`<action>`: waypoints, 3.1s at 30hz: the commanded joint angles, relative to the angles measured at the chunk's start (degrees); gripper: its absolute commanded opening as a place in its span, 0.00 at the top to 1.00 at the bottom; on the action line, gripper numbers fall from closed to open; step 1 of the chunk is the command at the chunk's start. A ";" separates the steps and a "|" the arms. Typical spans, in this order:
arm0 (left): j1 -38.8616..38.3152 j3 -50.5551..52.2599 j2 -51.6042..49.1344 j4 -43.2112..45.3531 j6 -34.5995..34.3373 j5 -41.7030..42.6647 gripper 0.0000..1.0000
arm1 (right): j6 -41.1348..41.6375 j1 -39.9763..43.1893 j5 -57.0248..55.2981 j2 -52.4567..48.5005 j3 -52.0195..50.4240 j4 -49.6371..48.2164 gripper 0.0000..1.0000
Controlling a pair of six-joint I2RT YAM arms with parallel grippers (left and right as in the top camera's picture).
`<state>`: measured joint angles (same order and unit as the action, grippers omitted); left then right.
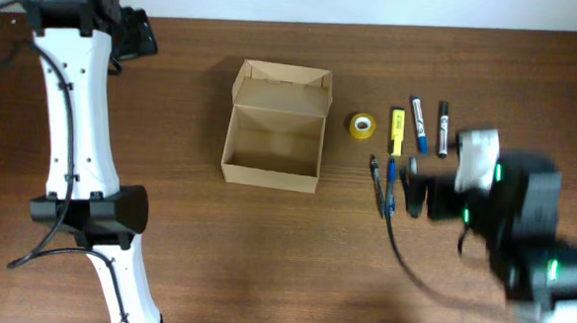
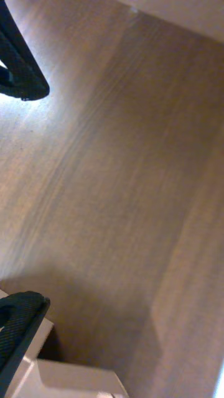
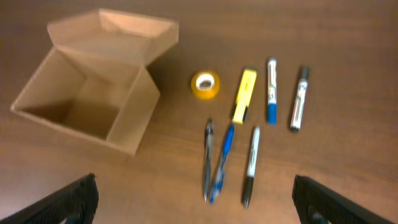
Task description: Pack container
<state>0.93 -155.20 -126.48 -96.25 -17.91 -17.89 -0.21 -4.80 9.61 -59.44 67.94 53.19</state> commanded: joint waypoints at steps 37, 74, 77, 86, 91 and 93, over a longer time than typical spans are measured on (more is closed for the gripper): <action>0.15 13.62 0.17 2.75 0.24 0.55 0.00 | 4.72 -3.02 -9.49 -65.13 41.46 5.75 0.18; 0.15 13.62 0.17 2.75 0.24 0.55 0.00 | 4.74 -3.56 -9.49 -75.58 41.46 1.99 0.18; 0.15 13.62 0.17 2.75 0.24 0.55 0.00 | 4.74 -3.56 -9.49 -76.00 41.46 1.99 0.19; 0.15 13.62 0.17 2.75 0.24 0.55 0.00 | 4.44 -4.20 -9.55 -76.06 41.46 1.62 0.21; 0.15 13.62 0.17 2.75 0.24 0.55 0.00 | 3.63 -5.64 -9.51 -76.04 41.46 1.60 0.20; 0.15 13.62 0.17 2.75 0.24 0.55 0.00 | 3.43 -6.12 -9.53 -76.04 41.48 1.60 0.20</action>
<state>0.93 -141.88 -126.50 -93.60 -17.93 -17.37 3.99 -9.34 -0.14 -133.38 108.66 54.94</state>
